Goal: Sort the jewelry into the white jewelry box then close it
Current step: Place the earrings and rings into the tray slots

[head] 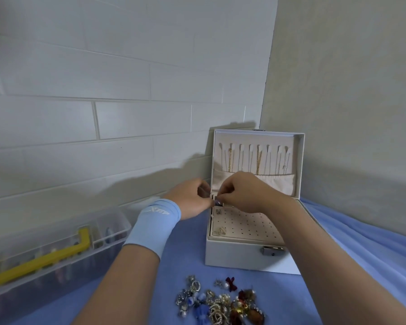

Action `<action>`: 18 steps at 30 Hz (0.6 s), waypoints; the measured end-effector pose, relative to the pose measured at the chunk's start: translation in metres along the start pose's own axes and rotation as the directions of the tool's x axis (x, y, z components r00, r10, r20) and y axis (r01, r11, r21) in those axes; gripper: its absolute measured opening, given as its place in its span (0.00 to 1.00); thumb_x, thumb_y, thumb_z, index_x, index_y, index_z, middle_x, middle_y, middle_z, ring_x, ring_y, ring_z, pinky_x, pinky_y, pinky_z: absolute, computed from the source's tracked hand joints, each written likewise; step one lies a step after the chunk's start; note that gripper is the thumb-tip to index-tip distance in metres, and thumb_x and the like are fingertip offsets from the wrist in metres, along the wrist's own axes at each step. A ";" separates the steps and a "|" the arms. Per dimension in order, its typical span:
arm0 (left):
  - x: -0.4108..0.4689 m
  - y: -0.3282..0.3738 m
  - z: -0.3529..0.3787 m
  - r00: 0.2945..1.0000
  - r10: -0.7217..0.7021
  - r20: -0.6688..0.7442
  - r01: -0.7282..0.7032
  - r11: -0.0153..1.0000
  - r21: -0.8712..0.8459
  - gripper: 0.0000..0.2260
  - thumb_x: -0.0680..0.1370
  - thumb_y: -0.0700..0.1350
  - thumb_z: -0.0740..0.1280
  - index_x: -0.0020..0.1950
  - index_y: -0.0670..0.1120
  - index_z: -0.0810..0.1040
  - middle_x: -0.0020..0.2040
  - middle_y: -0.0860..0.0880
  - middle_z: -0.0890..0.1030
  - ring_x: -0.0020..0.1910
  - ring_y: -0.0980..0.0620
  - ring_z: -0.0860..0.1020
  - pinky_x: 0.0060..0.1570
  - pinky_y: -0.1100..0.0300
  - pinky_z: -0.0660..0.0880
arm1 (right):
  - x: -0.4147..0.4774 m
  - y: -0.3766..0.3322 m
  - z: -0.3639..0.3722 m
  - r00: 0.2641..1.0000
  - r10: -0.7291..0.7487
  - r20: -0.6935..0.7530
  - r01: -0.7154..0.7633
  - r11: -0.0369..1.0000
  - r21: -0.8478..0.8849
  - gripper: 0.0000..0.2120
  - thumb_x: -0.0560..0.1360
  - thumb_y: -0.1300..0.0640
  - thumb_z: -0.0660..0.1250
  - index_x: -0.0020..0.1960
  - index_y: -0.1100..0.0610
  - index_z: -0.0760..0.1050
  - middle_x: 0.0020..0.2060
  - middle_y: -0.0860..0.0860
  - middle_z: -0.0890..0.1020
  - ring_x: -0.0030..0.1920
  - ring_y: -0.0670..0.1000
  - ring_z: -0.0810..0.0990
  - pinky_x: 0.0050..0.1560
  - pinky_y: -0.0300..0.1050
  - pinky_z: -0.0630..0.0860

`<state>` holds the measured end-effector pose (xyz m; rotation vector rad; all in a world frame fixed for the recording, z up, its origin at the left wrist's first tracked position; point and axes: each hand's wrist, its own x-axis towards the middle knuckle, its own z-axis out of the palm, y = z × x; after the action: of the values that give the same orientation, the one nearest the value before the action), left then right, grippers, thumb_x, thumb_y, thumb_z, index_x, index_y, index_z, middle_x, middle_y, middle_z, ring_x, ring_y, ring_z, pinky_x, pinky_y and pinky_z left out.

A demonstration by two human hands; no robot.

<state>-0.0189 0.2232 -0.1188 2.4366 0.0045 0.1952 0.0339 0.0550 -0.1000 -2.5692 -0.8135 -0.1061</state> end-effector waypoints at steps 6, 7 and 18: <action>-0.031 0.022 -0.020 1.000 0.010 0.030 -0.014 0.992 0.129 0.06 0.75 0.51 0.69 0.48 0.53 0.74 0.46 0.54 0.78 0.43 0.54 0.76 0.45 0.59 0.73 | -0.037 -0.024 -0.026 0.994 -0.088 0.069 0.080 0.991 0.111 0.03 0.74 0.54 0.73 0.42 0.49 0.85 0.37 0.44 0.86 0.38 0.45 0.83 0.41 0.43 0.82; -0.039 0.025 -0.023 0.995 -0.004 0.105 -0.013 0.986 0.168 0.04 0.75 0.51 0.69 0.46 0.54 0.75 0.45 0.54 0.80 0.42 0.55 0.78 0.46 0.59 0.74 | -0.047 -0.029 -0.030 0.985 -0.096 0.140 0.079 0.990 0.118 0.03 0.74 0.55 0.73 0.43 0.50 0.86 0.36 0.44 0.86 0.34 0.44 0.81 0.37 0.40 0.80; -0.100 0.014 -0.013 0.950 -0.059 0.306 -0.054 0.935 0.349 0.03 0.73 0.49 0.73 0.45 0.56 0.83 0.40 0.59 0.81 0.40 0.60 0.78 0.43 0.65 0.72 | -0.114 -0.056 0.015 0.903 -0.031 0.429 0.185 0.928 -0.323 0.09 0.74 0.60 0.73 0.53 0.51 0.85 0.34 0.49 0.84 0.26 0.45 0.77 0.43 0.42 0.80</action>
<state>-0.1202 0.2150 -0.1135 2.8023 -0.1068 -0.2157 -0.0928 0.0417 -0.1145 -2.9374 -1.1931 0.3043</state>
